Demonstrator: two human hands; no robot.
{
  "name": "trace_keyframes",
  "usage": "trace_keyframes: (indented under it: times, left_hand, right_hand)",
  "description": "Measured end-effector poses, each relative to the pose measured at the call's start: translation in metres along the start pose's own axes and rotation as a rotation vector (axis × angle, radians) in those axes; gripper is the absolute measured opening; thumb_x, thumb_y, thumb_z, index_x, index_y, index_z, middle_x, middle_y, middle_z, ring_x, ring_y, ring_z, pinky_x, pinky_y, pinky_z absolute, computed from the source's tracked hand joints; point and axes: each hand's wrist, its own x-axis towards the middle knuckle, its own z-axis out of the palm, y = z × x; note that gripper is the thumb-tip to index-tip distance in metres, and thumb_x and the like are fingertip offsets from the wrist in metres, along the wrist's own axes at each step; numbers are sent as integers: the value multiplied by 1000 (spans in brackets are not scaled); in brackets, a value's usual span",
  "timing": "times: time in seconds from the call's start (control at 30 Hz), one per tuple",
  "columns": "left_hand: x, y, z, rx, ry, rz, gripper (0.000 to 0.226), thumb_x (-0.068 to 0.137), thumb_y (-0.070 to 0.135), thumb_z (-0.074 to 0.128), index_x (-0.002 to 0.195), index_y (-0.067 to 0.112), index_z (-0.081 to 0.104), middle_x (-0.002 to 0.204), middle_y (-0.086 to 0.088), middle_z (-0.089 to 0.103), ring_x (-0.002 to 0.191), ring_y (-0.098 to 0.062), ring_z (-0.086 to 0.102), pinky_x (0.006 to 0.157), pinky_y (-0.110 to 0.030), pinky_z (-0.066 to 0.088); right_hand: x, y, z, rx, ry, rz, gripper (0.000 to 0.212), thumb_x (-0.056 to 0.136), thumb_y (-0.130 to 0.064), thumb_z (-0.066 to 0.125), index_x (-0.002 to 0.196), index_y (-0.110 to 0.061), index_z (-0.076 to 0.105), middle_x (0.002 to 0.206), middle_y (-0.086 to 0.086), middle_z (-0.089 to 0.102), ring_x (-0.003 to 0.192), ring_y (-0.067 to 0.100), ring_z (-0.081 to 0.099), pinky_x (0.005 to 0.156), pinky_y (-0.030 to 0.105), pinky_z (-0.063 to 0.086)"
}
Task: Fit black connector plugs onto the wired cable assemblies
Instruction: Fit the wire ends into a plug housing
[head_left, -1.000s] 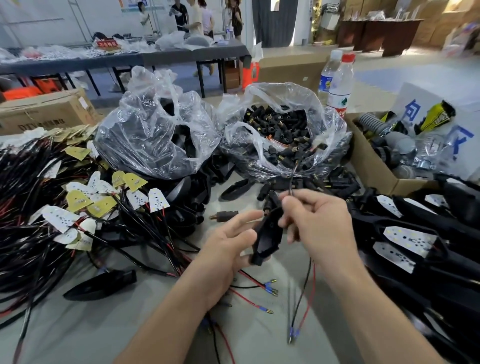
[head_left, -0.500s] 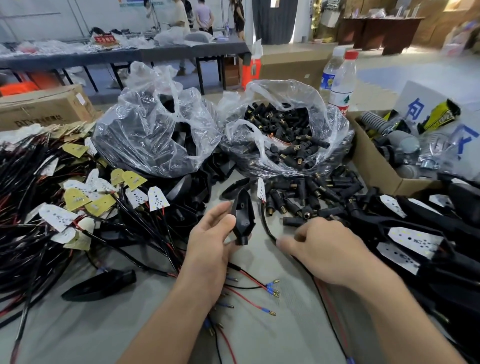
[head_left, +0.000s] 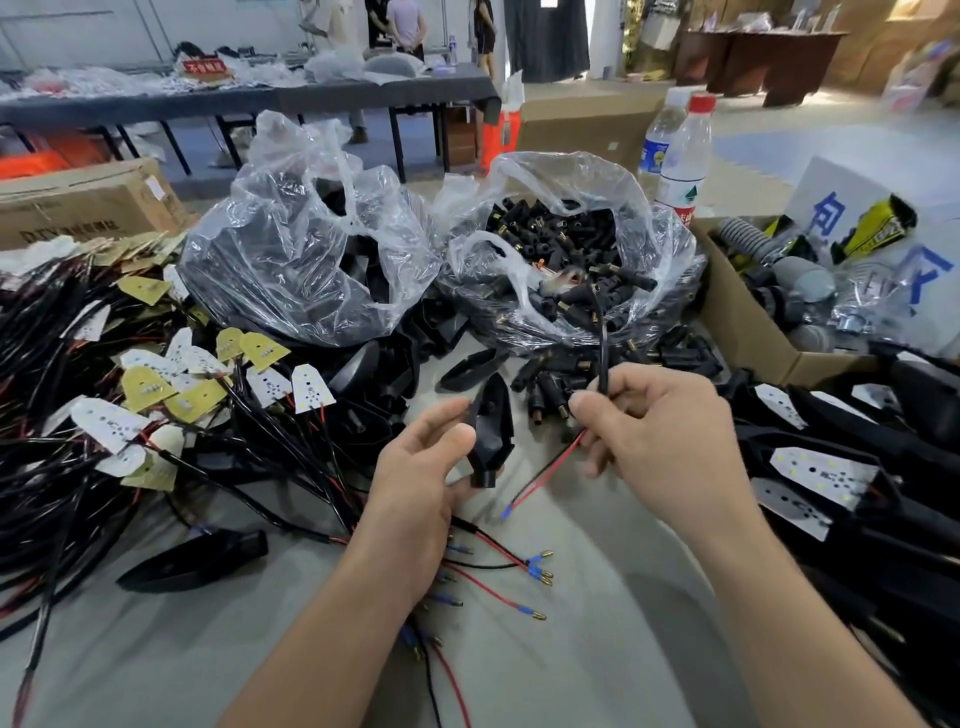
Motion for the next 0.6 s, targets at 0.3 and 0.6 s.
trace_keyframes:
  times: [0.3,0.6]
  left_hand:
    - [-6,-5,3,136,-61,63,32,91,-5,67,104,21,79,114,-2,77,101,-20,73,83,-28,57]
    - [-9,-3,3,122,-103,81,31,92,-4,64,114,15,74,110,0,79,93,-14,76,71,-20,57]
  right_hand:
    - [-1,-6,-1,228,133,-14,20,92,-13,72,74,-22,70,58,4,69,45,20,66,43,18,45]
    - [2,1,-8,149,153,-66,19,90,-19,71,75,-30,69,56,0,68,47,24,67,44,23,47]
